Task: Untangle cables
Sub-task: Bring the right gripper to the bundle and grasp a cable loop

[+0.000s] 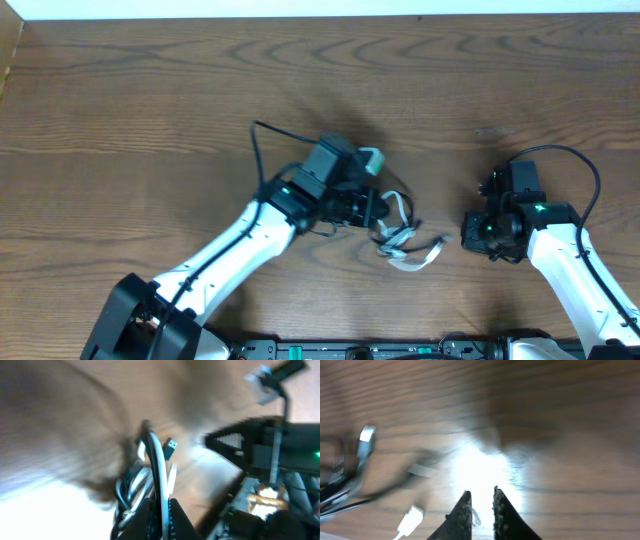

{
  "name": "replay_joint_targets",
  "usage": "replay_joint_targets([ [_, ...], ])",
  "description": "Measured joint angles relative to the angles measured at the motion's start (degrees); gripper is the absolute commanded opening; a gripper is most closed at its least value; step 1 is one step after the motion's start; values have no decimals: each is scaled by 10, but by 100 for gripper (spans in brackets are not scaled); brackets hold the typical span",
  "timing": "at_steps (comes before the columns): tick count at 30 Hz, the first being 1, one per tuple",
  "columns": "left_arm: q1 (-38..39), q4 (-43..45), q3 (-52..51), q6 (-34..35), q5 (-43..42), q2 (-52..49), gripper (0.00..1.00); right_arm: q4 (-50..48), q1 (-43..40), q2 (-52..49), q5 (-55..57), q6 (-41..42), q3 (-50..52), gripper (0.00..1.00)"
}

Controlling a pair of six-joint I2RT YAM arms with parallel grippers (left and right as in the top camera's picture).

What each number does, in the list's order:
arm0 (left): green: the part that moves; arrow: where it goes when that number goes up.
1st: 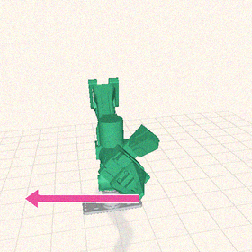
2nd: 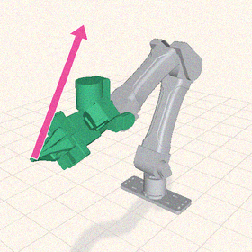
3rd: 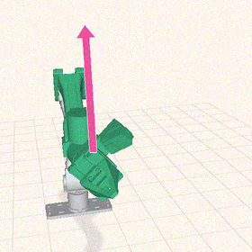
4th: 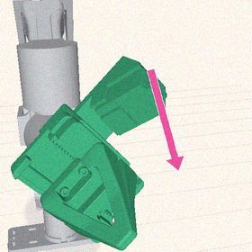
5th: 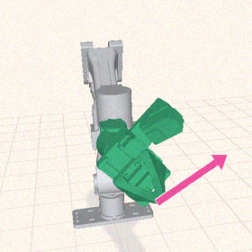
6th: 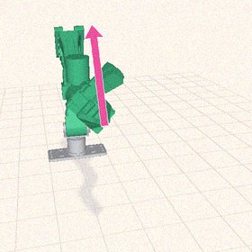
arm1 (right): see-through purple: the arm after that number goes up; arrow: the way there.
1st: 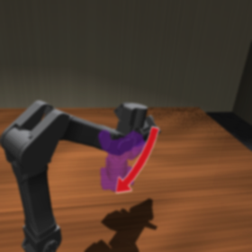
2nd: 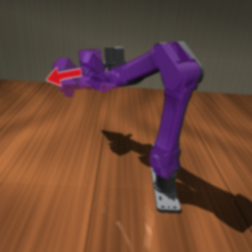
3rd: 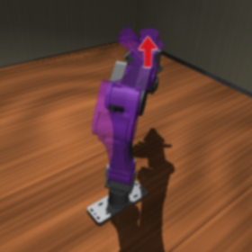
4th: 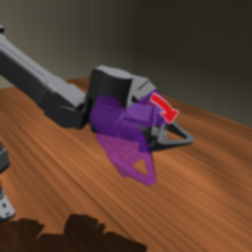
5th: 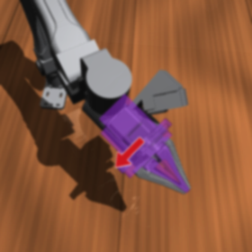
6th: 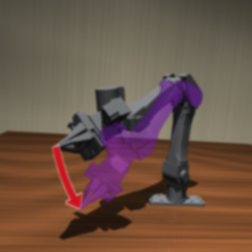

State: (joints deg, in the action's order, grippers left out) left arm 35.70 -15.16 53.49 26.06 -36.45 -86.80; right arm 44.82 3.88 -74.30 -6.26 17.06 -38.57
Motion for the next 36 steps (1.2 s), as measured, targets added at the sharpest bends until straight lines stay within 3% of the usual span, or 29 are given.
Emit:
replay_joint_targets([
  [4,-41,-14,0,-28,8,0,8,-1,0,0,30,9,0,12],
  [8,-60,-2,0,-40,-11,0,7,-10,0,0,21,14,0,32],
  [14,-60,114,0,-38,-156,0,8,-62,0,0,-123,-41,0,65],
  [22,-57,122,0,-25,-205,0,8,-147,0,0,-351,-65,0,72],
  [29,-22,141,0,-17,-180,0,8,-150,0,0,-395,25,-1,75],
  [36,-8,188,0,7,-153,0,8,-62,0,0,-389,121,-1,76],
])
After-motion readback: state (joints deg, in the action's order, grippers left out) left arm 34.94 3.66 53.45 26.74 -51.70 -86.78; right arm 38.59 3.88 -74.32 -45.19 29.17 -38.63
